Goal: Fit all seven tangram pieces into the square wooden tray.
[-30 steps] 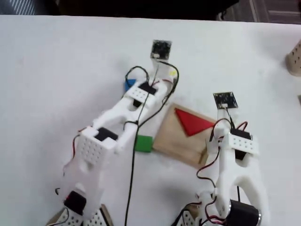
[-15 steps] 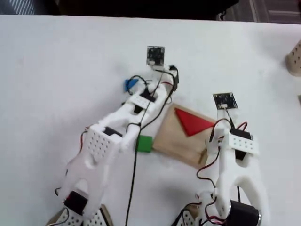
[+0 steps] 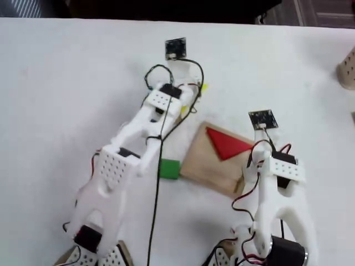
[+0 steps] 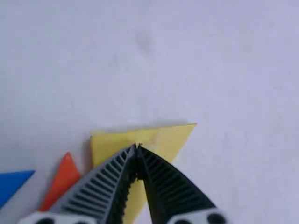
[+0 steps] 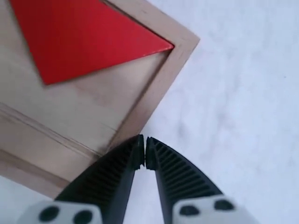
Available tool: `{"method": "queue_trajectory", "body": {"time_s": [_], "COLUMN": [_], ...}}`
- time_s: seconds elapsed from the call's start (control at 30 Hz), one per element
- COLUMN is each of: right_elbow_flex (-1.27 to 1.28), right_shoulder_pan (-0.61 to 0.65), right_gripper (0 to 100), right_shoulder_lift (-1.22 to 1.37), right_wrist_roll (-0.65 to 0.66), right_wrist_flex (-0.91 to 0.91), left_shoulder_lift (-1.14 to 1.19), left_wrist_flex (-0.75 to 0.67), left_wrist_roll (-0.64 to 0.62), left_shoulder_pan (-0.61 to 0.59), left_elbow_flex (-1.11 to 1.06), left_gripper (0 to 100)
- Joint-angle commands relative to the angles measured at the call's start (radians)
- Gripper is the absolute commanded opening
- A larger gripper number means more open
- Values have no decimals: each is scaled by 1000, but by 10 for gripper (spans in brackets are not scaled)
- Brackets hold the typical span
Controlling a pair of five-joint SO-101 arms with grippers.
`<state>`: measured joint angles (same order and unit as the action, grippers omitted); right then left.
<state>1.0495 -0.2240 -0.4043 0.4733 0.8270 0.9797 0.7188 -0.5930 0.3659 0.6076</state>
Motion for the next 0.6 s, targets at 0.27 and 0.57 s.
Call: {"method": "queue_trajectory", "body": {"time_s": [0.27, 0.57], "right_elbow_flex": [-8, -6], "right_shoulder_pan": [13, 13], "right_gripper": [18, 18], "right_shoulder_lift": [-27, -27], "right_wrist_roll": [15, 15], "right_wrist_flex": [4, 8], "left_shoulder_lift": [-415, -581], "left_wrist_flex": [-130, -984], "left_wrist_roll": [107, 68], "left_shoulder_pan": [73, 64], "left_elbow_flex": [-506, -896], "left_gripper": [20, 20]}}
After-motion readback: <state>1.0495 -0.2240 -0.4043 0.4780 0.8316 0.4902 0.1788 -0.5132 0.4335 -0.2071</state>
